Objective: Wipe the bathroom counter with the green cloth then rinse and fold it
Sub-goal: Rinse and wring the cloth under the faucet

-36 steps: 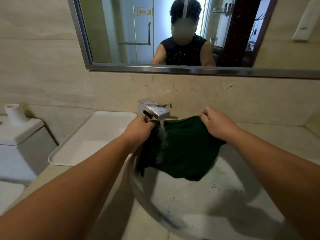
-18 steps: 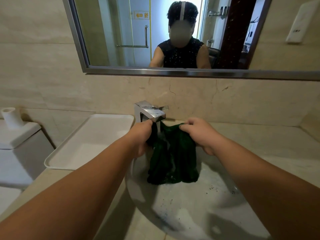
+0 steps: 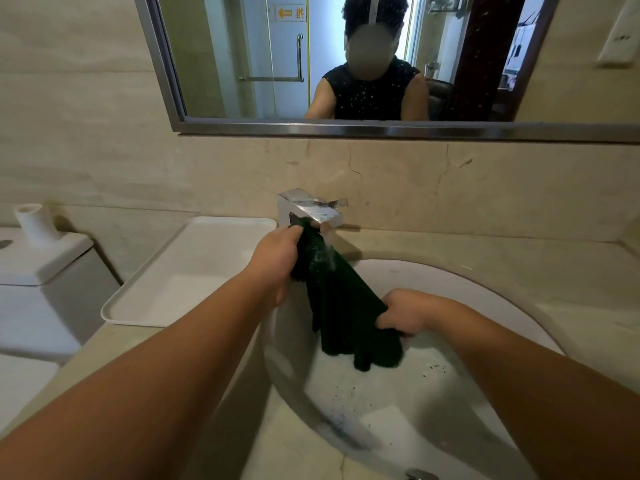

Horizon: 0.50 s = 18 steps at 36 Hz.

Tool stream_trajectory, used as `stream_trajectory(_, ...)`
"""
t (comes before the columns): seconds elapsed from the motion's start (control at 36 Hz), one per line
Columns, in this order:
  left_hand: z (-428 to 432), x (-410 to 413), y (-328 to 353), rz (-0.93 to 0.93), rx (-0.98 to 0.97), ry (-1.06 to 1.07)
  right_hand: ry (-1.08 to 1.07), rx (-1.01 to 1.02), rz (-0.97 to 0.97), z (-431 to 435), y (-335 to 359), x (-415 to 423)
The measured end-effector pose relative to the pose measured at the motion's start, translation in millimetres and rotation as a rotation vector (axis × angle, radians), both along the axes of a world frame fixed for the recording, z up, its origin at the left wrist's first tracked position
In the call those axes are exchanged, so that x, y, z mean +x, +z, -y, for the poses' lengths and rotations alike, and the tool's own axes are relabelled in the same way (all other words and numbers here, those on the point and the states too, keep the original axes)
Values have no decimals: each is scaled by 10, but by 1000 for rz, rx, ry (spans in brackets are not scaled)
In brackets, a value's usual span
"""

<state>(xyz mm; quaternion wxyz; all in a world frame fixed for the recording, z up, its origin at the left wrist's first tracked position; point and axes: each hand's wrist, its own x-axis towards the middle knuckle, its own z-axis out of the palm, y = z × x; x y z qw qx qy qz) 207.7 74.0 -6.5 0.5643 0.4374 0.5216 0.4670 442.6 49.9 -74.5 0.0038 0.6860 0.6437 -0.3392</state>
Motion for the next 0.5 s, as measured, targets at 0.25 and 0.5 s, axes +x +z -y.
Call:
stream_trajectory(0.25, -63, -63, -49, -272, -2, 33, -510, 138, -375, 43, 78, 179)
stream_trajectory(0.5, 15, 95, -39, -145, -209, -81, -665, 180, -918, 98, 720, -39)
